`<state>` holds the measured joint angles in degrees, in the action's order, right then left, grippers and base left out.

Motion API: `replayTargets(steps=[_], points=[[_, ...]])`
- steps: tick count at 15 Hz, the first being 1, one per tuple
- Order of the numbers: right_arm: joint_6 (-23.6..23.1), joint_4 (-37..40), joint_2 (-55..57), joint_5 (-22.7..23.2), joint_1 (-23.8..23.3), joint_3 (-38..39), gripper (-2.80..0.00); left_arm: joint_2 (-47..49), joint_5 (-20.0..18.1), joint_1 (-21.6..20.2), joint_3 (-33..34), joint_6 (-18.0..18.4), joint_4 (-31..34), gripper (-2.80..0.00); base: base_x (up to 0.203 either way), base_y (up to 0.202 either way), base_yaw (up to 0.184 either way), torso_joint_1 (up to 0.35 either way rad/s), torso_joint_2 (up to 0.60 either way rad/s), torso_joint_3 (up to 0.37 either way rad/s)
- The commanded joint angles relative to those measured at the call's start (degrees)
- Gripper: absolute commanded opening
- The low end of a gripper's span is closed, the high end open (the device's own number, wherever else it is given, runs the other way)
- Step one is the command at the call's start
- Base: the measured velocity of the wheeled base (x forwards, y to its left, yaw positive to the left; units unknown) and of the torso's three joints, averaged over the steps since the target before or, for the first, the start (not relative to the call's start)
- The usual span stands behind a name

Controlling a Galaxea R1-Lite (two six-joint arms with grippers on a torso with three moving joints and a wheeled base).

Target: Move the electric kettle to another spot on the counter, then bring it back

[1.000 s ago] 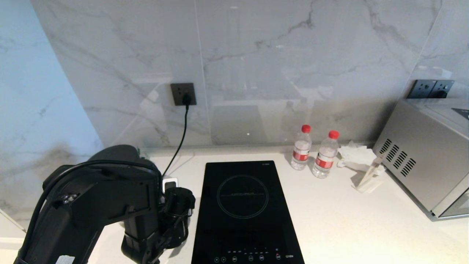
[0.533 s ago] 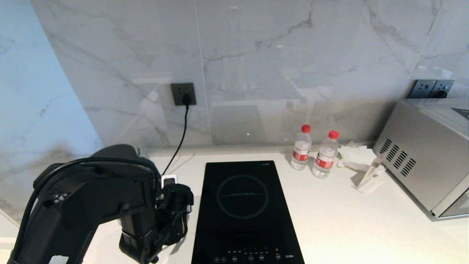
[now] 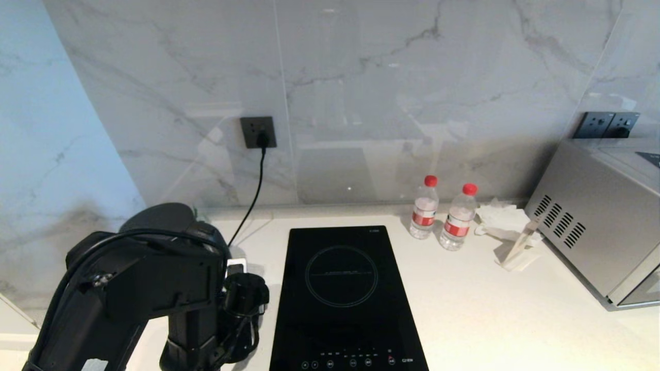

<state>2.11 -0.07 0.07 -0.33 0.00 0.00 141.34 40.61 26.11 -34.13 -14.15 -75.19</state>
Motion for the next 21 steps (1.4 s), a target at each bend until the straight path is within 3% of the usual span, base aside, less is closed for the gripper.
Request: replayTargets(steps=[1, 6, 10, 21], points=[[0.0, 0.0, 0.0, 0.0, 0.0, 0.0, -2.80, 0.9, 0.2, 0.5, 0.5, -0.2, -0.6, 0.00, 0.000, 0.000, 0.000, 0.000, 0.00, 0.000], [0.0, 0.0, 0.0, 0.0, 0.0, 0.0, -2.80, 1.1, 0.3, -0.5, -1.1, 0.1, -0.7, 0.00, 0.000, 0.000, 0.000, 0.000, 0.00, 0.000], [0.0, 0.0, 0.0, 0.0, 0.0, 0.0, -2.80, 0.5, 0.2, -0.4, -1.6, 0.8, -4.5, 0.00, 0.000, 0.000, 0.000, 0.000, 0.00, 0.000], [0.0, 0.0, 0.0, 0.0, 0.0, 0.0, -2.80, -1.5, -0.4, -0.4, -2.0, 0.8, -4.6, 0.00, 0.000, 0.000, 0.000, 0.000, 0.00, 0.000]])
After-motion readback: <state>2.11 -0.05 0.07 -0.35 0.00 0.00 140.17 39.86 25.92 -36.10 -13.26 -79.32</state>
